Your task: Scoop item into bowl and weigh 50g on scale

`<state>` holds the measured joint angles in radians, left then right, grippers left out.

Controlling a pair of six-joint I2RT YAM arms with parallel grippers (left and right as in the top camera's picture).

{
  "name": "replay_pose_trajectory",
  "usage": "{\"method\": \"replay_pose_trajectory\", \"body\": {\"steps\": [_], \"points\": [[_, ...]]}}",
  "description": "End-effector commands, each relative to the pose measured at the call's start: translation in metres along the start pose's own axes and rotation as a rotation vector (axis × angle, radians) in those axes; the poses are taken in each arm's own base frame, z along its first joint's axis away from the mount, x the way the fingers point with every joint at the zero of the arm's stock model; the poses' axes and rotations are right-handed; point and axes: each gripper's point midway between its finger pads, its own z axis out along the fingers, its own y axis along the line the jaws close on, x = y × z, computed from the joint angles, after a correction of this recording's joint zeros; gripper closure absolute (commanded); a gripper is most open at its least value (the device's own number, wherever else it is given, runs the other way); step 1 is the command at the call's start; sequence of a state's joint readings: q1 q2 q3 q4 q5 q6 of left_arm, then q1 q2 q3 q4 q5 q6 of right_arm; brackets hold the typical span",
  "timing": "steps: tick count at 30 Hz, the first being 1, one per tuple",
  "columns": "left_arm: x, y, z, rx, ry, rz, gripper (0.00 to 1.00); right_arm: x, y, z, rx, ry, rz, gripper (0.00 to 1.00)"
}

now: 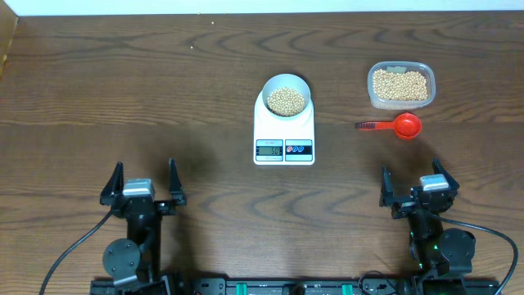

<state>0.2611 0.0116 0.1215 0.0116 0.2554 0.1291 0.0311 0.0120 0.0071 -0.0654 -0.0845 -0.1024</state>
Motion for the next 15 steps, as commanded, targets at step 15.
{"method": "replay_pose_trajectory", "body": {"steps": [15], "points": [[0.033, 0.007, 0.006, -0.043, 0.016, -0.104, 0.02, 0.001, -0.002, 0.000, 0.010, 0.000, 0.012, 0.01]]}}
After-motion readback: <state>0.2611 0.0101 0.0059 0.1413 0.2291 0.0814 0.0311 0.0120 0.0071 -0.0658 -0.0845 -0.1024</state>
